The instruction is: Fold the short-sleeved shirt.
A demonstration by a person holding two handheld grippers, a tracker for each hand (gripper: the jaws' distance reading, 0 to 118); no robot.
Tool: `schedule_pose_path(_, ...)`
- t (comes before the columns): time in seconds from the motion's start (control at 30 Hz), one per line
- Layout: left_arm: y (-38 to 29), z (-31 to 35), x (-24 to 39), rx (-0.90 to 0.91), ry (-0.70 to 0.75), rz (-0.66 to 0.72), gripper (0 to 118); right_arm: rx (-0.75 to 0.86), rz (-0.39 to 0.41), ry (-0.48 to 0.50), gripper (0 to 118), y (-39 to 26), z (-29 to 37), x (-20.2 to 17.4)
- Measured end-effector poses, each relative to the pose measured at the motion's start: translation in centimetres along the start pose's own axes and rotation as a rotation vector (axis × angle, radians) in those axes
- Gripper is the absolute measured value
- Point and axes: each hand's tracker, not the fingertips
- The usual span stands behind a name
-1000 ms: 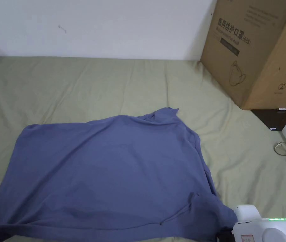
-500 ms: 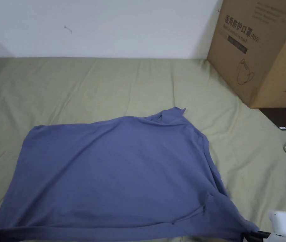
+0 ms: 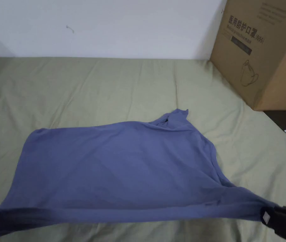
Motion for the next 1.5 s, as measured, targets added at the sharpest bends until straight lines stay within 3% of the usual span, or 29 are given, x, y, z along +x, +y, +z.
schedule_pose_path(0.1, 3.0, -3.5, -0.6, -0.094, -0.006, -0.061, 2, -0.026, 0.032, -0.011, 7, 5.0, -2.5, -1.2)
schedule_pose_path(0.2, 4.8, -8.5, -1.7, -0.153, 0.022, -0.160, 3, -0.087, 0.129, -0.029, 7, 9.8, -7.7, -2.5)
schedule_pose_path(0.3, 6.2, -13.9, -3.5, -0.218, -0.014, -0.107, 3, -0.207, 0.220, -0.079, 7, 13.5, -15.2, -3.9)
schedule_pose_path(0.43, 6.6, -19.3, -4.5, -0.262, -0.014, -0.095, 4, -0.283, 0.236, -0.138, 13, 14.9, -23.4, -4.7)
schedule_pose_path(0.47, 6.5, -20.3, -4.7, -0.280, -0.020, -0.081, 14, -0.296, 0.227, -0.143, 37, 15.0, -25.7, -4.0)
schedule_pose_path(0.5, 6.5, -20.9, -4.8, -0.286, -0.018, -0.070, 36, -0.300, 0.220, -0.159, 62, 14.9, -26.6, -4.0)
schedule_pose_path(0.53, 6.3, -21.5, -4.9, -0.286, -0.008, -0.066, 73, -0.302, 0.213, -0.201, 77, 14.9, -27.5, -4.1)
schedule_pose_path(0.57, 6.1, -21.7, -4.8, -0.287, -0.002, -0.066, 113, -0.296, 0.212, -0.231, 78, 14.8, -28.1, -4.0)
schedule_pose_path(0.6, 6.0, -21.9, -4.9, -0.291, 0.005, -0.065, 118, -0.296, 0.209, -0.252, 78, 14.8, -28.8, -4.0)
schedule_pose_path(0.67, 5.9, -20.8, -5.2, -0.240, 0.004, -0.056, 117, -0.250, 0.212, -0.223, 78, 14.7, -26.8, -3.6)
schedule_pose_path(0.8, 6.3, -17.5, -5.2, -0.168, -0.010, 0.010, 117, -0.081, 0.108, -0.107, 78, 13.8, -20.9, -3.4)
schedule_pose_path(0.93, 5.3, -10.1, -3.2, 0.040, -0.011, 0.115, 116, 0.191, 0.060, 0.034, 78, 10.5, -11.4, -5.0)
schedule_pose_path(0.97, 4.6, -7.7, -2.2, 0.123, -0.003, 0.140, 110, 0.262, 0.054, 0.063, 78, 9.2, -8.9, -5.6)
schedule_pose_path(1.0, 4.0, -5.7, -1.5, 0.205, 0.032, 0.147, 102, 0.330, 0.048, 0.079, 77, 7.9, -6.9, -6.2)
schedule_pose_path(1.03, 3.1, -3.6, -0.6, 0.274, 0.045, 0.152, 85, 0.404, 0.054, 0.084, 75, 6.2, -4.7, -6.9)
schedule_pose_path(1.07, 2.2, -1.9, 0.1, 0.329, 0.064, 0.158, 50, 0.472, 0.056, 0.063, 67, 4.6, -3.0, -7.6)
schedule_pose_path(1.1, 1.6, -0.6, 0.6, 0.359, 0.086, 0.161, 13, 0.524, 0.053, 0.037, 33, 3.4, -1.7, -8.2)
schedule_pose_path(1.13, 0.9, 0.4, 1.2, 0.377, 0.116, 0.161, 0, 0.547, 0.059, 0.028, 0, 2.3, -0.5, -9.2)
schedule_pose_path(1.23, 0.1, 2.2, 1.1, 0.370, 0.125, 0.158, 0, 0.486, 0.023, 0.131, 0, 1.2, 0.9, -9.7)
schedule_pose_path(1.3, 1.1, 2.2, 0.5, 0.321, 0.122, 0.145, 0, 0.431, 0.028, 0.147, 0, 1.5, 0.5, -9.5)
schedule_pose_path(1.4, 4.1, -1.1, -1.8, -0.005, 0.082, 0.136, 0, 0.432, 0.068, 0.117, 0, 1.8, 0.7, -9.6)
schedule_pose_path(1.47, 4.6, -5.6, -3.8, -0.276, 0.021, 0.201, 0, 0.415, 0.028, 0.114, 0, 1.9, 0.6, -9.2)
schedule_pose_path(1.5, 4.3, -7.1, -4.4, -0.317, -0.011, 0.221, 0, 0.399, -0.006, 0.137, 0, 1.9, 0.5, -8.9)
